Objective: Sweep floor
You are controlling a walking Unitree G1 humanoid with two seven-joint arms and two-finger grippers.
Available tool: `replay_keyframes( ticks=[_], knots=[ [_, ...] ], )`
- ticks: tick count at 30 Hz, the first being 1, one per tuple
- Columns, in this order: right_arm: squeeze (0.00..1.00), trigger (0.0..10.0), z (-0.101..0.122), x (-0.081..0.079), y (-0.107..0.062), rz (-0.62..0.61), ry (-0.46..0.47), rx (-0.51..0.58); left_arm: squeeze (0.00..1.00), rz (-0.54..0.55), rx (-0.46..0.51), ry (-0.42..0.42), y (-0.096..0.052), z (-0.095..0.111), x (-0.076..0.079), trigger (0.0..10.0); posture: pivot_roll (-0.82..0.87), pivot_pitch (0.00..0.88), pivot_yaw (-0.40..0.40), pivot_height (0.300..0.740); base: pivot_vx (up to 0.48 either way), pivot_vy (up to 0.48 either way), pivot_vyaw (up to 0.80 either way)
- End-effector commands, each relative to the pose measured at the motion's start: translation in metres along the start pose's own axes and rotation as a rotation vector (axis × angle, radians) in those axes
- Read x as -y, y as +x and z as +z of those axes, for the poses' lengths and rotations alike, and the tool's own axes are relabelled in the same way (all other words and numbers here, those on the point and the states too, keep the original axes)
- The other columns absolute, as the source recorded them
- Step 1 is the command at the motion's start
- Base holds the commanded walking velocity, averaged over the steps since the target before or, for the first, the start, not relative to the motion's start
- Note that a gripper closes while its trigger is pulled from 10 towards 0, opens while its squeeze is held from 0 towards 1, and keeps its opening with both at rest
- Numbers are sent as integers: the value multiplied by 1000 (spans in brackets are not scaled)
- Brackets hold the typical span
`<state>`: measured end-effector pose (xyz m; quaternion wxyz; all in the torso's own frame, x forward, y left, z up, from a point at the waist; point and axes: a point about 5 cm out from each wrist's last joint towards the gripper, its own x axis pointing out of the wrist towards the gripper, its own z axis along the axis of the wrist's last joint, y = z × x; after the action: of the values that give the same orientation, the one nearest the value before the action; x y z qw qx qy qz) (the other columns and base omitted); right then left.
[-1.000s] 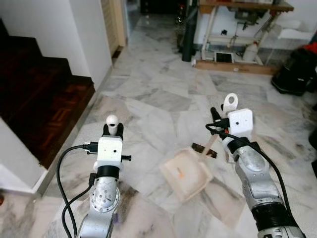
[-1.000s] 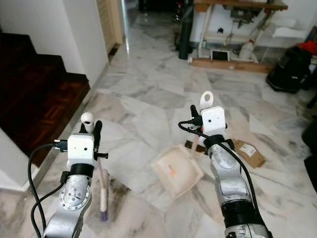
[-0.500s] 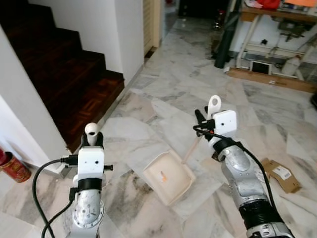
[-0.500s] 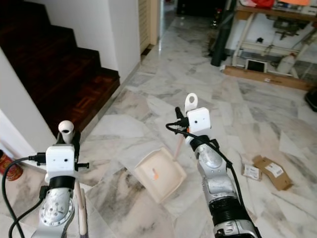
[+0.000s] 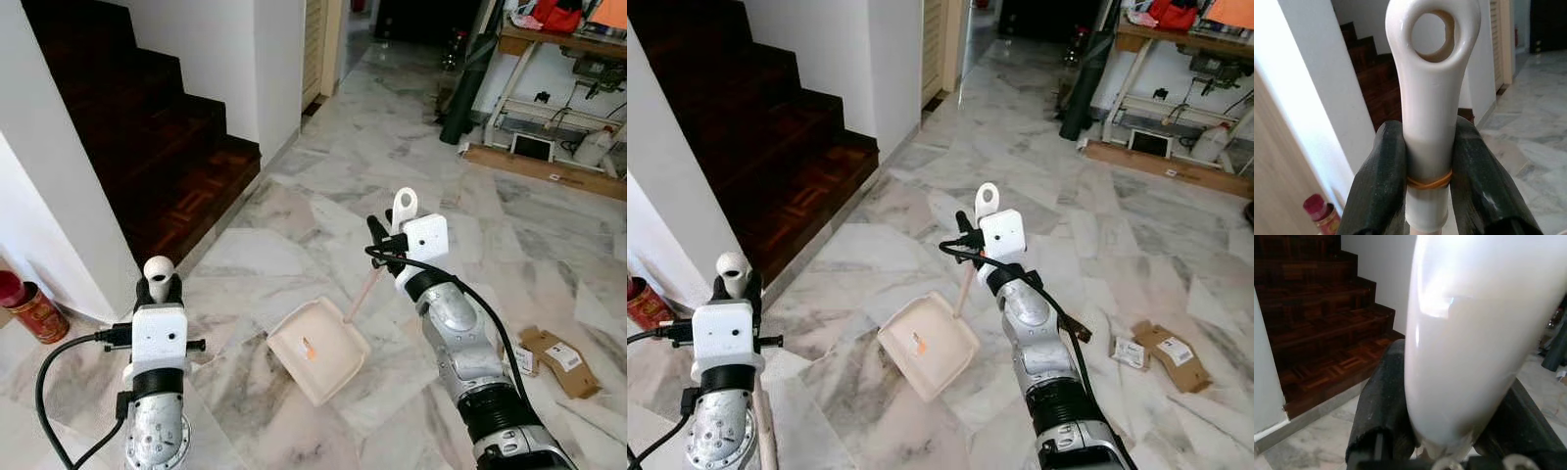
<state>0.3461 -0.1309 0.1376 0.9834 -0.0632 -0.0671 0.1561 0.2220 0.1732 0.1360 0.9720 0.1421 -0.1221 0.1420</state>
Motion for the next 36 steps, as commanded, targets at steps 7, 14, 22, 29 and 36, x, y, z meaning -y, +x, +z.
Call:
replay_keyframes(
  ticks=[7, 14, 22, 29, 36],
  knots=[
    [0, 10000, 13, 14, -5, -38, -37, 72, 0, -19, 30, -18, 7, 7, 6, 10000, -219, 0, -1, 740, 0, 0, 0],
    [0, 10000, 12, 6, -5, 8, -71, 76, 0, -12, 20, -11, 3, 7, 4, 10000, -206, 0, -7, 740, 0, 0, 222],
    [0, 10000, 11, 5, -6, 7, -50, 72, 0, -16, 20, -12, 3, 7, 5, 10000, -208, 0, -3, 740, 0, 0, 198],
    [0, 10000, 11, 6, -7, -2, -47, 74, 0, -24, 17, -10, 4, 7, 6, 10000, -208, 0, 1, 740, 0, 0, 0],
    [0, 10000, 11, 5, -6, -3, -41, 74, 0, -21, 15, -8, 5, 8, 5, 10000, -203, 7, -1, 740, 0, 0, 0]
  ],
)
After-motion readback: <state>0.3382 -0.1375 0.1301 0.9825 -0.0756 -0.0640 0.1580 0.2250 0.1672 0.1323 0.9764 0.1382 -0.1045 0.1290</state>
